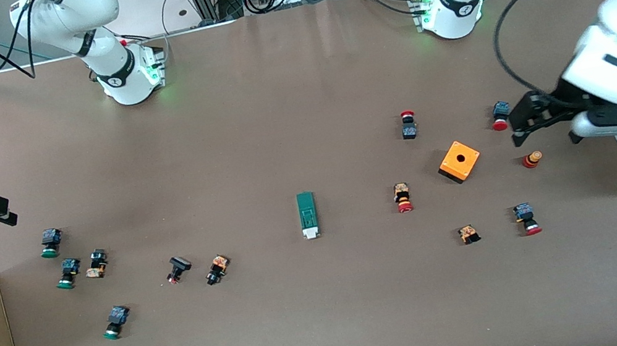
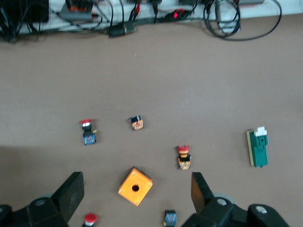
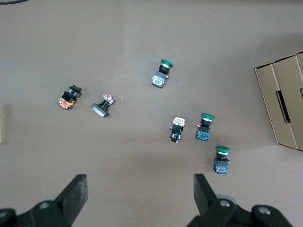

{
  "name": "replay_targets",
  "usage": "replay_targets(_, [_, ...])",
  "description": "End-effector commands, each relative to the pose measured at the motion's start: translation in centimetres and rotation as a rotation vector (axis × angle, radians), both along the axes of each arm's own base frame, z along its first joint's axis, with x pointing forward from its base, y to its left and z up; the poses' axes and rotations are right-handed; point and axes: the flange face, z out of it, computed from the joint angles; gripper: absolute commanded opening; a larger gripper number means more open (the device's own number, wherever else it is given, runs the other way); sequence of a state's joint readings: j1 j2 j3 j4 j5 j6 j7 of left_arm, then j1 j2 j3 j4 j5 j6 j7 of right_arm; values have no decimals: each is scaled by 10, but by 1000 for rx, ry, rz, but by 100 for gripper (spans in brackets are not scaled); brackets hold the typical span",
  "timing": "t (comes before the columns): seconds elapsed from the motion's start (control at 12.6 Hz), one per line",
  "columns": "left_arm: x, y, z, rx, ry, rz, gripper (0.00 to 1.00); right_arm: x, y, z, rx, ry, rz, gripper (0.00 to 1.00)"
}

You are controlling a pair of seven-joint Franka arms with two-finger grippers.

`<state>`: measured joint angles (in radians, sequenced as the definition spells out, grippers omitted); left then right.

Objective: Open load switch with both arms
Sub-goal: 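Move the left gripper over the green load switch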

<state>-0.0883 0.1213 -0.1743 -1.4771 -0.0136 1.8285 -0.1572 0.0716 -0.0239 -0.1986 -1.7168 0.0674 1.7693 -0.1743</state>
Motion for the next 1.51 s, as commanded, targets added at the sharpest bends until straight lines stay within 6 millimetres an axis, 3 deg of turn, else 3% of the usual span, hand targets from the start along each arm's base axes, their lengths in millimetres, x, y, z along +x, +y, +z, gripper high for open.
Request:
replay_targets(0.0, [-6, -38, 12, 0, -80, 35, 100, 3, -2, 3, -14, -11, -4, 100])
replay_targets(0.32, [-20, -114, -2, -114, -168, 113, 100, 3, -2, 3, -14, -11, -4, 100])
replay_targets(0.48, [-24, -127, -7, -136, -186, 173, 100, 4, -1, 3, -14, -12, -2, 100])
replay_targets(0.64, [-37, -155, -21, -73, -213, 127, 100, 4, -1, 3, -14, -14, -2, 100])
replay_targets(1.11, [-78, -224, -82, -118, -314, 157, 100, 4, -1, 3, -14, -14, -2, 100])
replay_targets(1.43, [-112, -263, -121, -37, -405, 189, 100, 4, -1, 3, -14, -14, -2, 100])
